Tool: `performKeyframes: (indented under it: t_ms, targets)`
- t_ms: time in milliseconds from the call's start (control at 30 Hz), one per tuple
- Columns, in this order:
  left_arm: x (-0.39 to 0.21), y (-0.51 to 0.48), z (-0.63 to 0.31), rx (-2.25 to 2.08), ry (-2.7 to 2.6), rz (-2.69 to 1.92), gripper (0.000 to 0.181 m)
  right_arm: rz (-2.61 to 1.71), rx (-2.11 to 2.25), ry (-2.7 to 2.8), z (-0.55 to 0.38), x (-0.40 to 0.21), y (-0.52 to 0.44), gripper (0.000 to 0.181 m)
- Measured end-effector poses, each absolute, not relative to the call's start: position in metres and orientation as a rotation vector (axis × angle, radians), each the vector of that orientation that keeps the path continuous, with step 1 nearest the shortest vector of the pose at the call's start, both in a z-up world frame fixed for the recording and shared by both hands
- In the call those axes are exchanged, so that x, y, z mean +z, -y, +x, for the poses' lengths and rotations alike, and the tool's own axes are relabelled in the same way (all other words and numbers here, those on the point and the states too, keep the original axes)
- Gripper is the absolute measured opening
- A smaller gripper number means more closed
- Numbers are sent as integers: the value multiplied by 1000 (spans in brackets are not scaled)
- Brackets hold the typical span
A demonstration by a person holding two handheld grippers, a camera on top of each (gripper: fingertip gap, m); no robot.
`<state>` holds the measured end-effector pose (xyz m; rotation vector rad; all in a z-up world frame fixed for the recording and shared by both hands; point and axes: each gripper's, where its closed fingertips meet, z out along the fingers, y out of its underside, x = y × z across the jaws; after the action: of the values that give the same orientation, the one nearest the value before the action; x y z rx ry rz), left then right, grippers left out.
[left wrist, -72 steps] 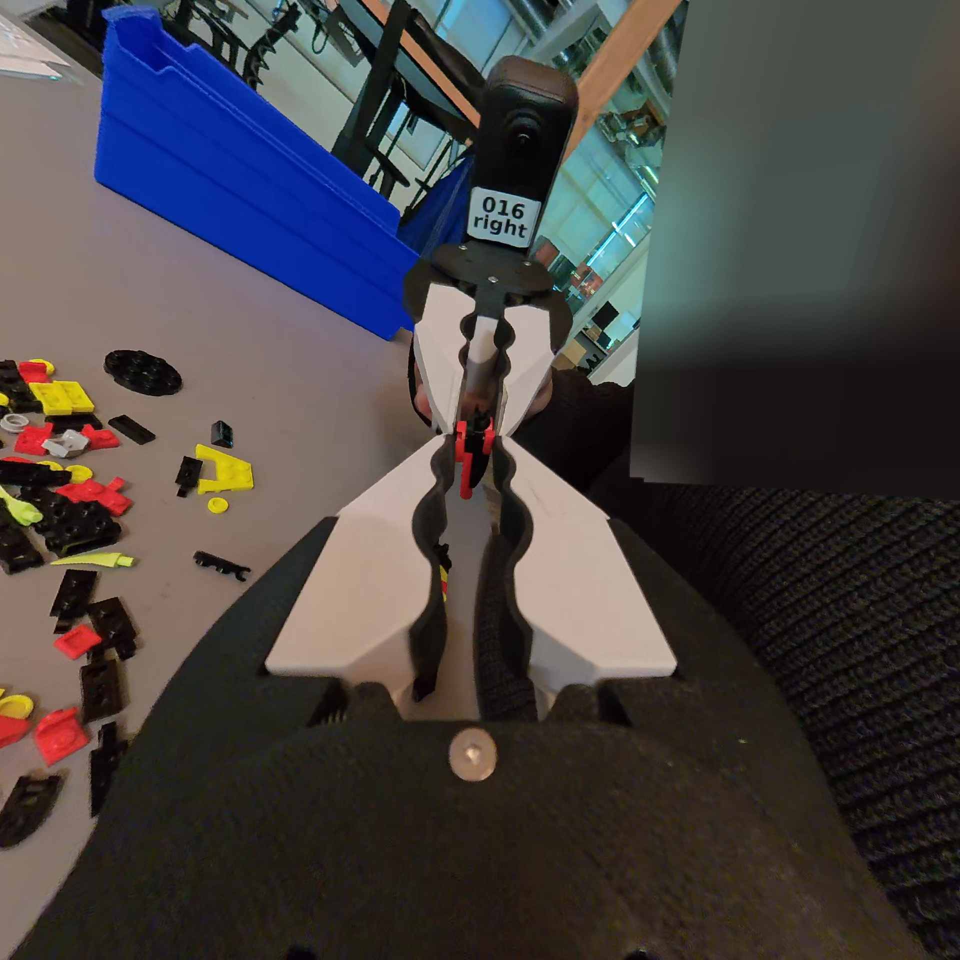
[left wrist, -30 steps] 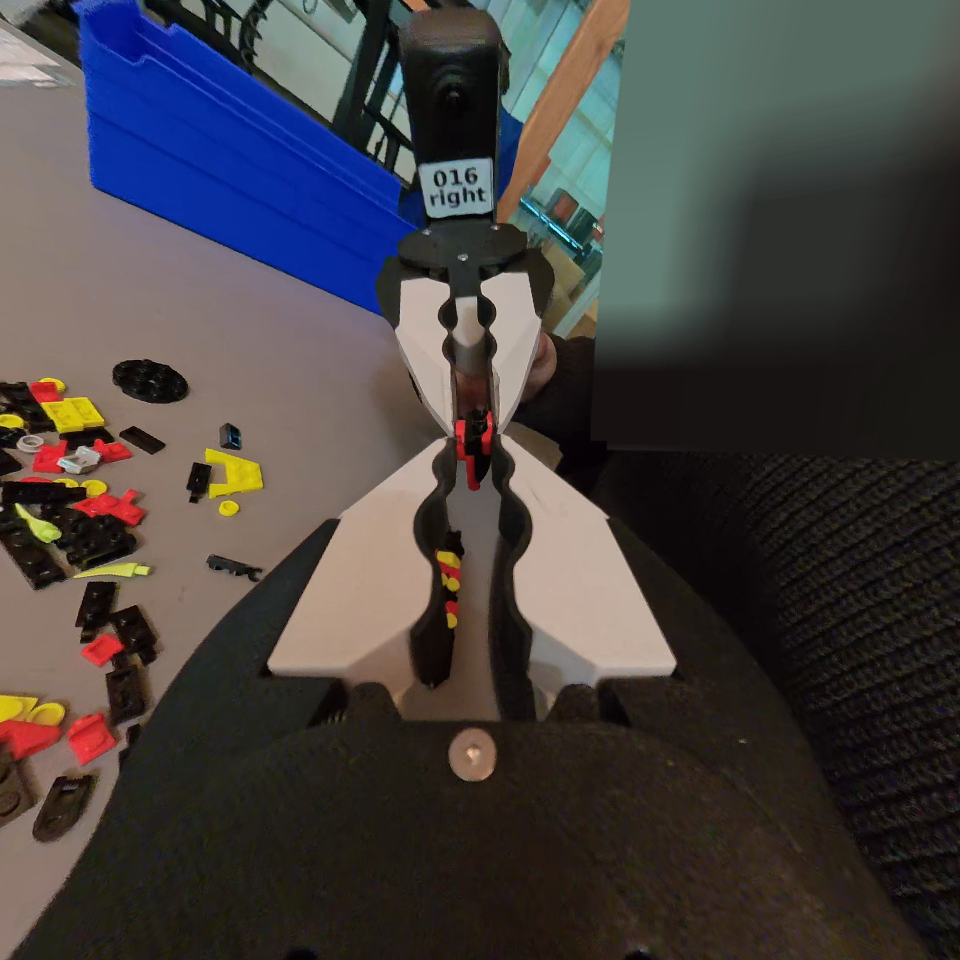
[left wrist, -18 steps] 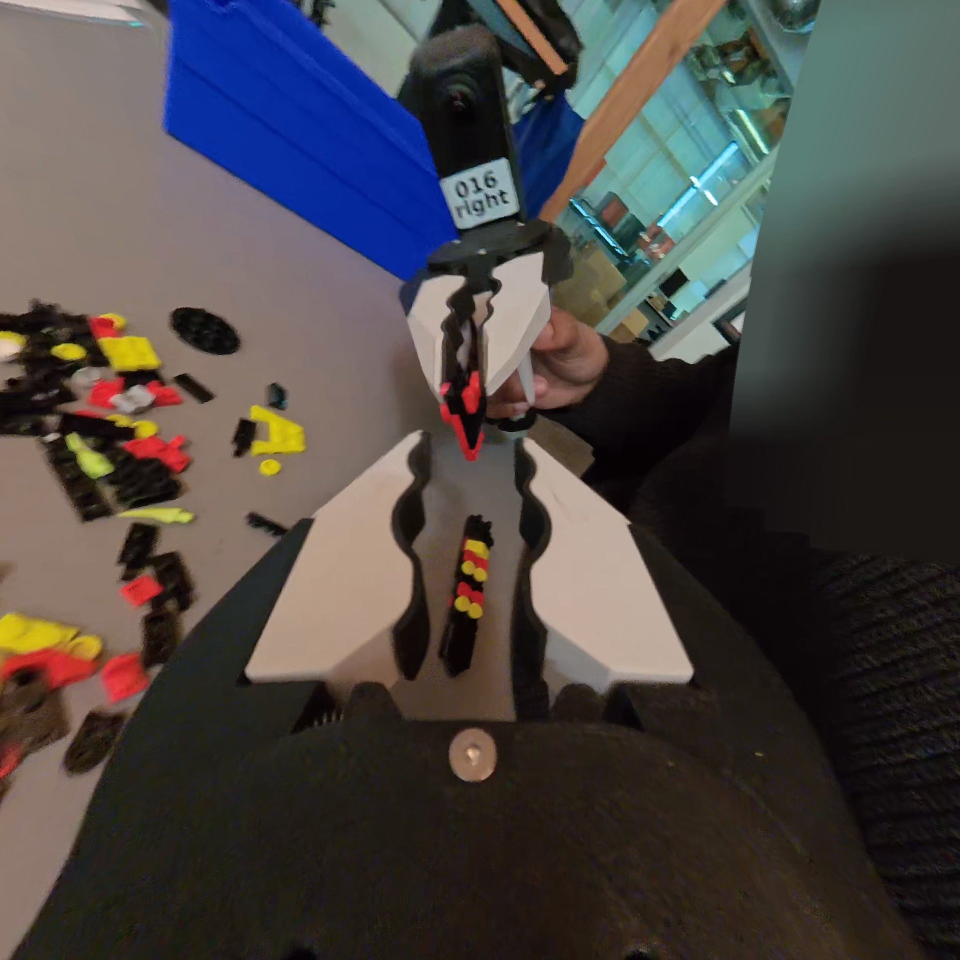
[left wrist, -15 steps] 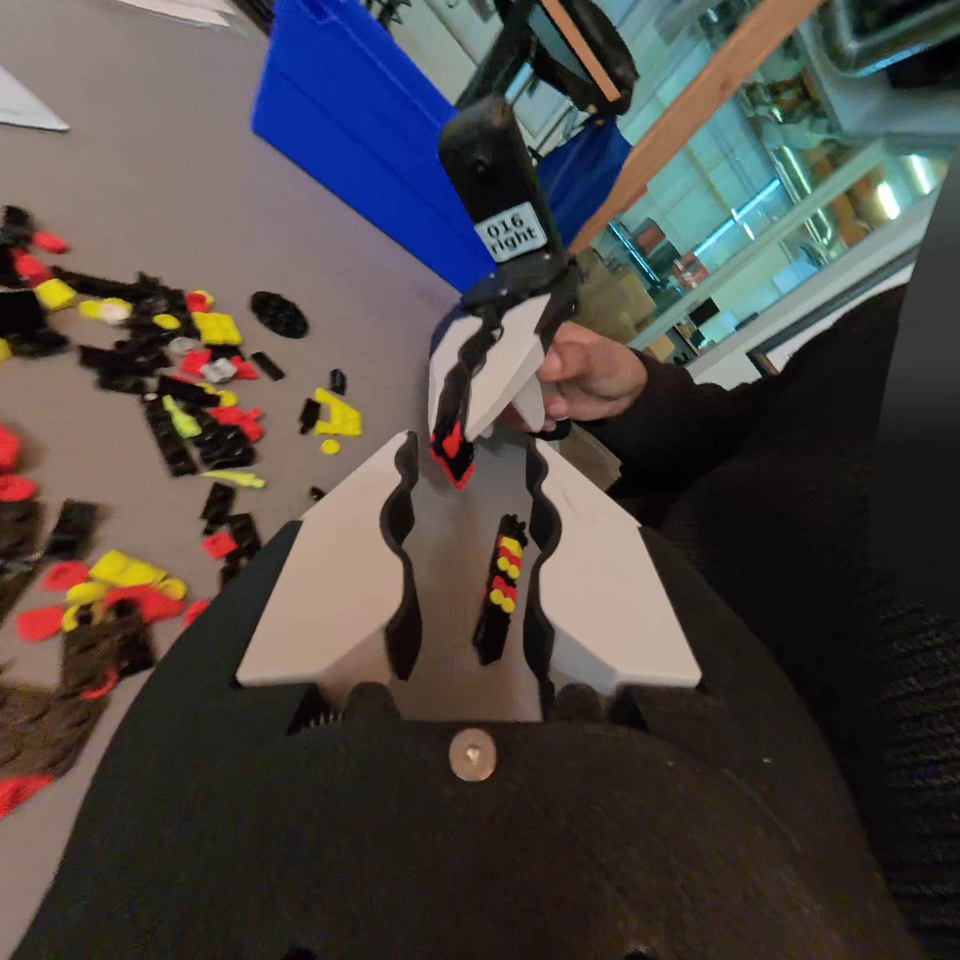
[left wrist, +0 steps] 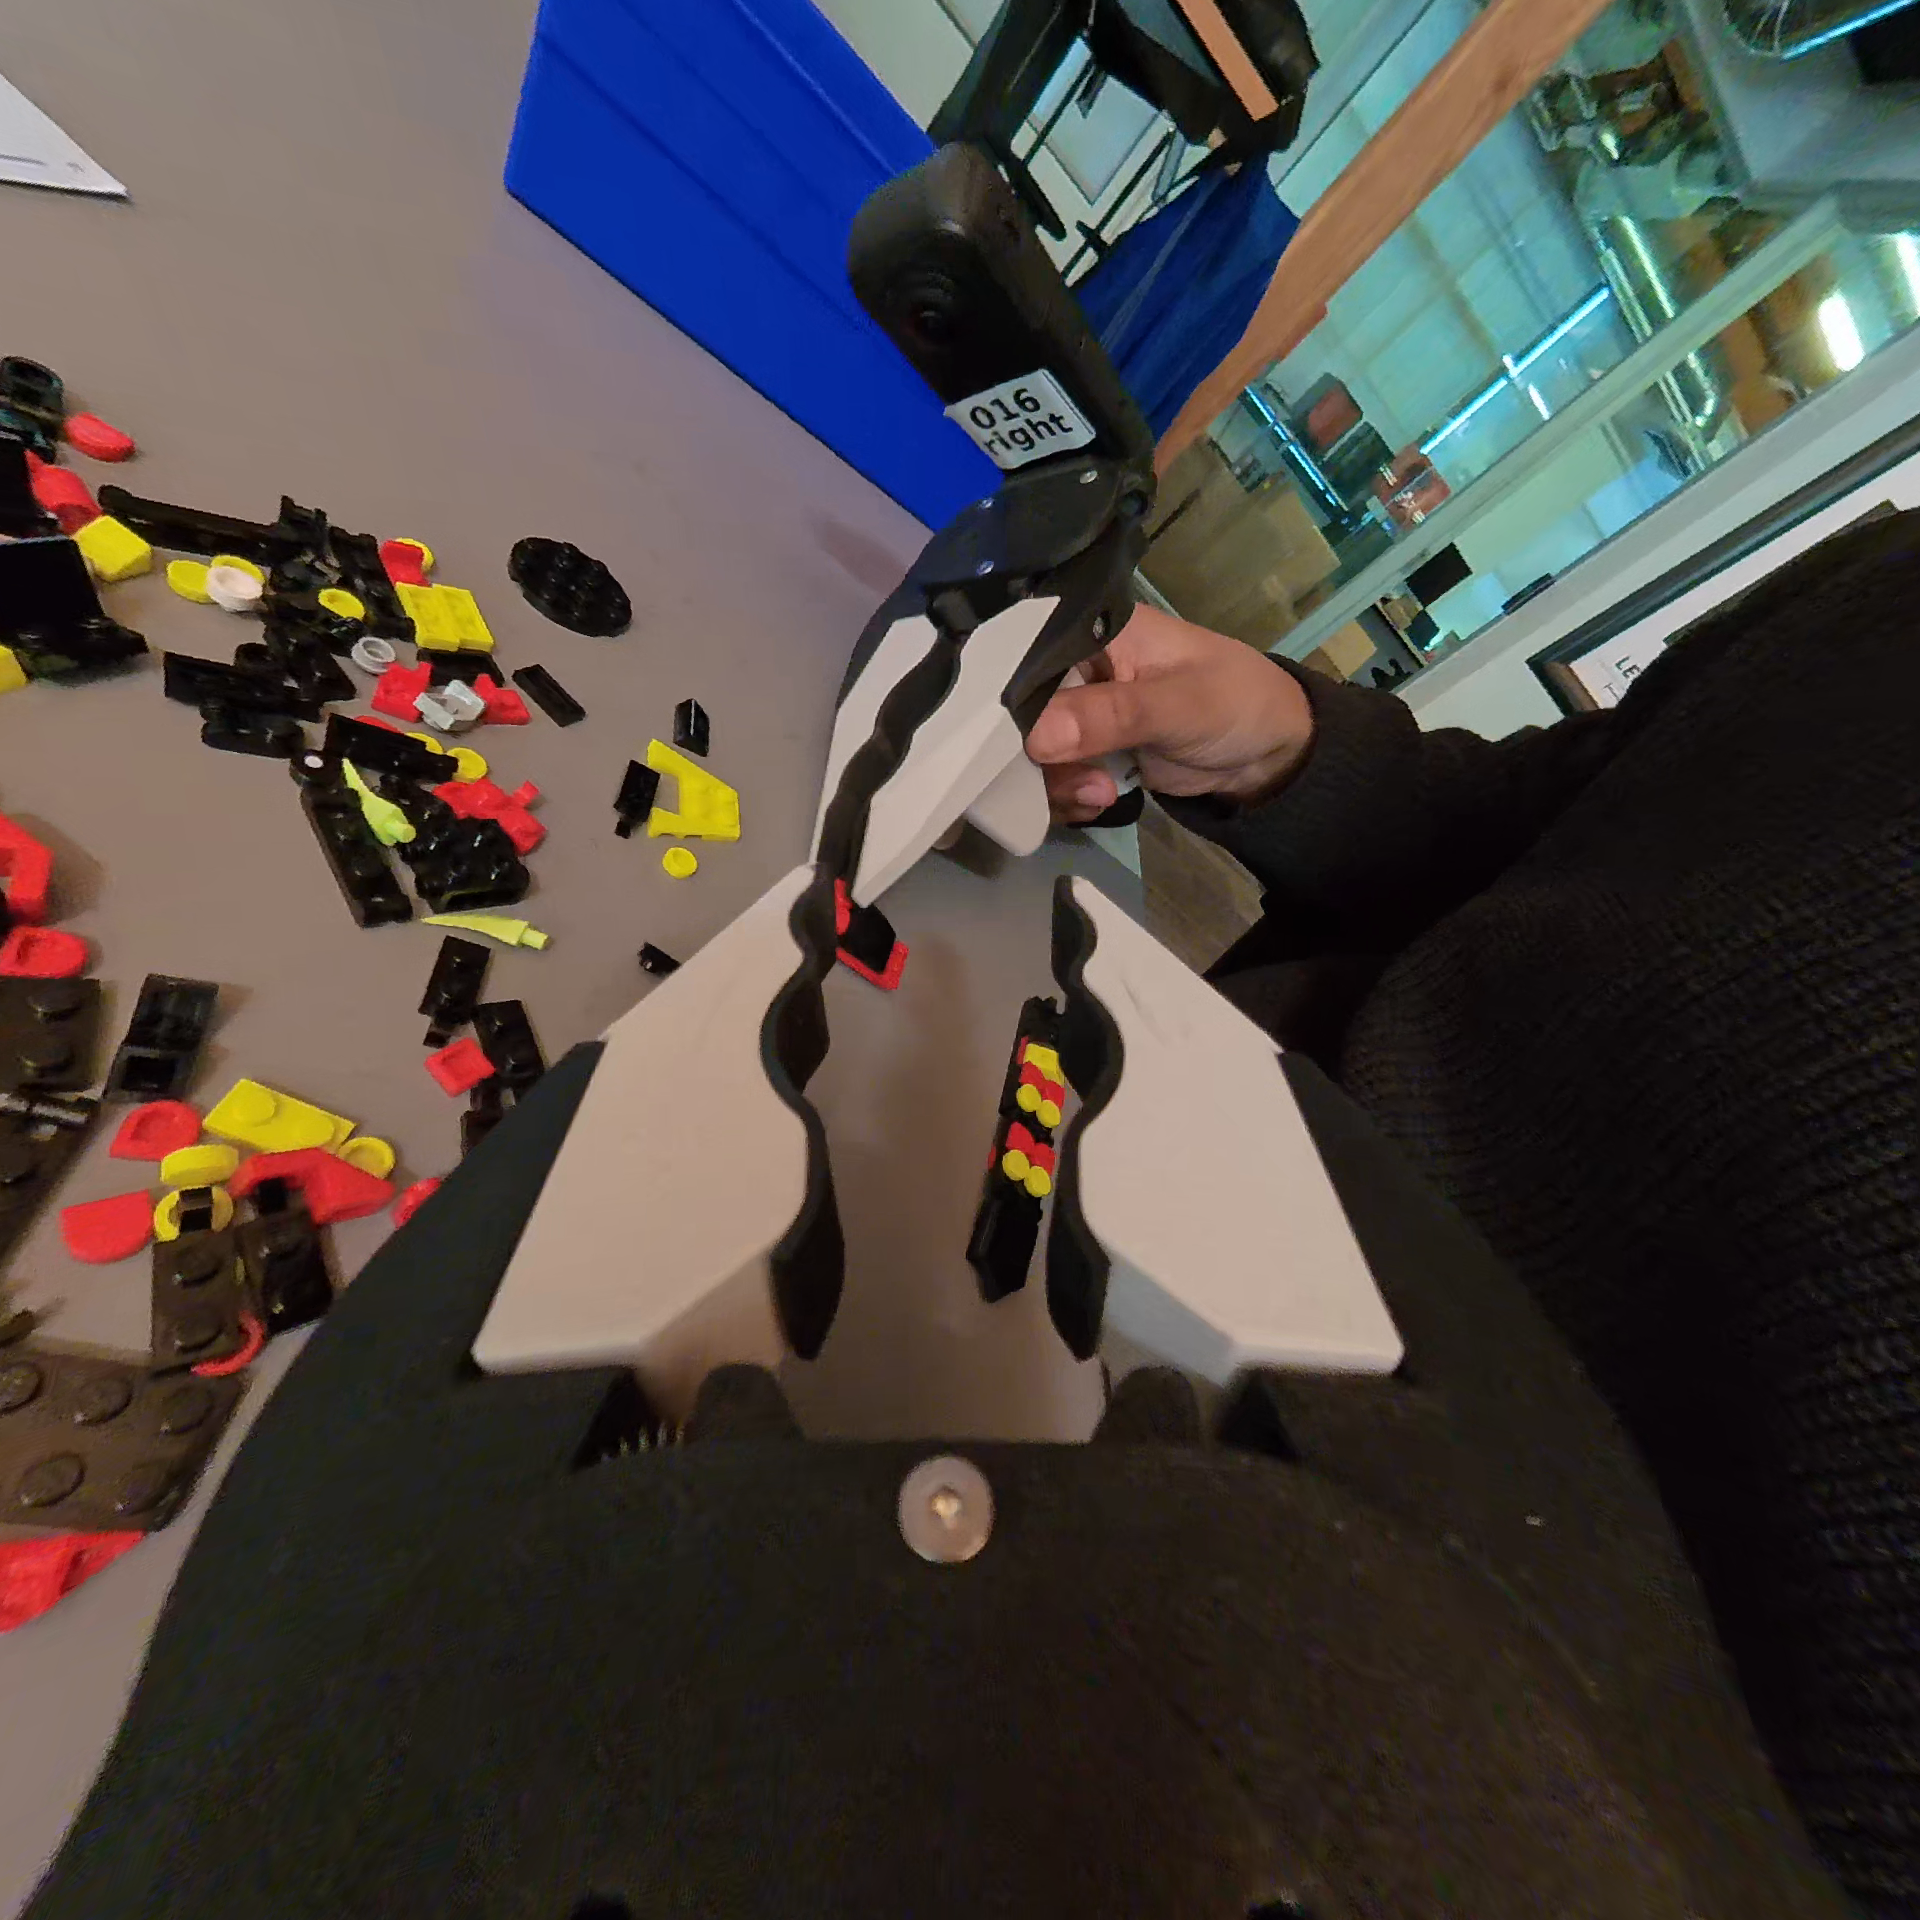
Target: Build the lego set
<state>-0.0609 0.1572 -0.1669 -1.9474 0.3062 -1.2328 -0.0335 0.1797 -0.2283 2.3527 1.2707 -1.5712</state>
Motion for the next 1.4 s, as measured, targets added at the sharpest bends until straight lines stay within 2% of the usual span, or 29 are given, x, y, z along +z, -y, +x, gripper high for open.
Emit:
performKeyframes:
  t_ms: [200, 300, 333, 433, 667, 733, 833, 867, 900, 933, 1167, 1400]
  targets:
    - [-168, -156, -59, -1222, -330, -1954, 40, 2397, -1654, -1304, -31, -214, -197, 11]
    - [-169, -155, -59, -1215, -340, -1958, 40, 2384, -1891, -1375, -36, -179, -209, 5]
    - [-169, -155, -59, -1210, -344, -1961, 39, 2401, -1958, -1449, -37, -167, -214, 0]
    - [-172, -156, -60, -1194, -348, -1968, 39, 2536, -1964, -1765, -35, -147, -227, 0]
    - [-176, -157, -62, -1175, -353, -1983, 39, 2789, -1599, -2703, -34, -120, -240, 0]
    - [-178, -157, -61, -1167, -360, -1994, 39, 2716, -1407, -2884, -37, -132, -233, 0]
    - [-184, -156, -59, -1151, -369, -2023, 37, 2254, -1359, -2835, -37, -180, -192, 0]
    - [-185, -156, -57, -1148, -373, -2030, 37, 2216, -1331, -2759, -35, -189, -186, 9]
    - [-187, -155, -55, -1145, -379, -2035, 37, 2195, -1311, -2706, -32, -195, -184, 30]
    - [-188, -154, -52, -1137, -389, -2045, 37, 2167, -1303, -2691, -30, -199, -182, 37]
    - [-205, -158, -36, -1009, -452, -2144, 36, 2024, -1184, -2823, -26, -213, -173, 32]
    - [-221, -168, -33, -913, -447, -2249, 26, 2005, -1122, -2834, -27, -222, -172, 33]
